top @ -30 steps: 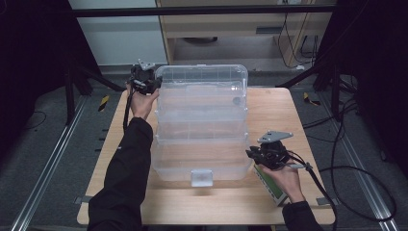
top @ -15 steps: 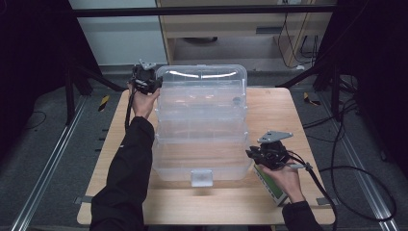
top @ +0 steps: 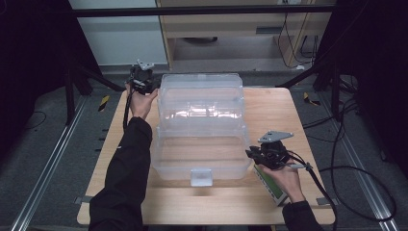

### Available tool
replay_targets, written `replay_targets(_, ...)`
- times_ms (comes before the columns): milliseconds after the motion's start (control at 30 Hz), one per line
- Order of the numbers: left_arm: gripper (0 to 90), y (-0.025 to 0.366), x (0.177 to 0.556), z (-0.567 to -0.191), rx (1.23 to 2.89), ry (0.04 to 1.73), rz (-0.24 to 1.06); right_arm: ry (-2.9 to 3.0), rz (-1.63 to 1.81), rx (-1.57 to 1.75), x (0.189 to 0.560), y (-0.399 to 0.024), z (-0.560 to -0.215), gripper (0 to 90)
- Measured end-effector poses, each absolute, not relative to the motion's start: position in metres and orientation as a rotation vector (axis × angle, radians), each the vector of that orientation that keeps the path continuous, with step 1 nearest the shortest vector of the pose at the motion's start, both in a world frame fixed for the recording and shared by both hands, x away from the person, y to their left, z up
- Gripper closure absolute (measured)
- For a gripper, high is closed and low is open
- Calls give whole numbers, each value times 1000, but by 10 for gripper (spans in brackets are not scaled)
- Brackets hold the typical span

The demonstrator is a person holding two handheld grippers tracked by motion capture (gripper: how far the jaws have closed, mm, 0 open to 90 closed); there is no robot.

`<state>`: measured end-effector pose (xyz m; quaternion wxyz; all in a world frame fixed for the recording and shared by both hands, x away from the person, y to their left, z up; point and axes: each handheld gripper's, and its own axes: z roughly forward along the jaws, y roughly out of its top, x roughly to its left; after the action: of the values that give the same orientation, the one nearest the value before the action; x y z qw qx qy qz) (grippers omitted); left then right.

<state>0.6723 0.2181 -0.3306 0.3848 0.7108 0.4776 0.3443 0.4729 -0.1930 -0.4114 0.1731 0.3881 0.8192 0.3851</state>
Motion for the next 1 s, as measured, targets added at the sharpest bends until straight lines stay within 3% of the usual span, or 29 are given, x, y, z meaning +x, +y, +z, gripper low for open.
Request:
replay_targets(467, 580, 261, 595, -319, 1816, 1166, 769, 2328, 1086, 1101, 473, -193, -411, 738)
replay_targets(1000, 530, 263, 525, -333, 1894, 1110, 744, 2338, 1030, 1112, 473, -188, -409, 715)
